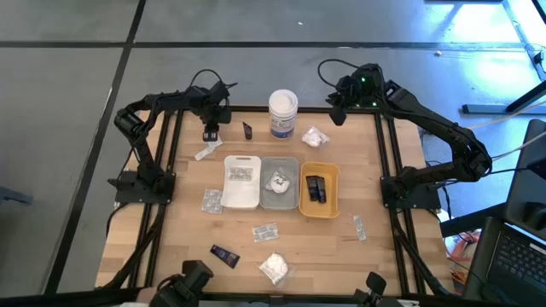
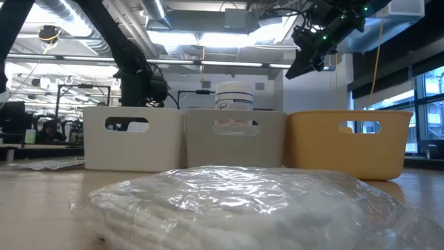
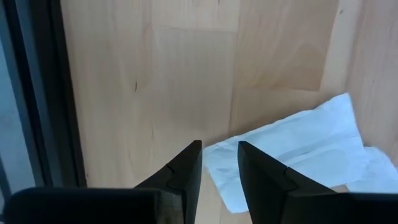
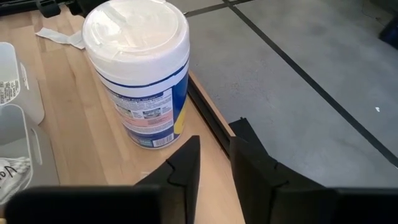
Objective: Pick & Place Travel size toiletries
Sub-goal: Put the white band-aid into the white bin
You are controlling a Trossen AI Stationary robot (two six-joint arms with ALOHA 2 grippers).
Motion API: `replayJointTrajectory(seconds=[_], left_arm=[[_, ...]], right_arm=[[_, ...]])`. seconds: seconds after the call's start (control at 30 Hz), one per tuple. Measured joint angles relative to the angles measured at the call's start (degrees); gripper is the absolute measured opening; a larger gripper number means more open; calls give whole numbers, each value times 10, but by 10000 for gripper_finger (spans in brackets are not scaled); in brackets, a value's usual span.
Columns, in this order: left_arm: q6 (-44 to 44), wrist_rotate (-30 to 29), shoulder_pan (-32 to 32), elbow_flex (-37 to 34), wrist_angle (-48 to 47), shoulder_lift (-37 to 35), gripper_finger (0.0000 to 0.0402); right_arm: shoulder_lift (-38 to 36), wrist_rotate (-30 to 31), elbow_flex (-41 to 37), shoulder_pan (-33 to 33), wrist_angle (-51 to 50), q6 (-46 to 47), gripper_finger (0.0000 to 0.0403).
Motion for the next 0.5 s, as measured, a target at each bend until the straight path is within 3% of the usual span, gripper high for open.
replayJointTrajectory(seconds=[0.5], left_arm=[[-1, -1, 2, 3, 6, 32, 100]], right_arm=[[0, -24, 0, 0, -7, 2, 109]])
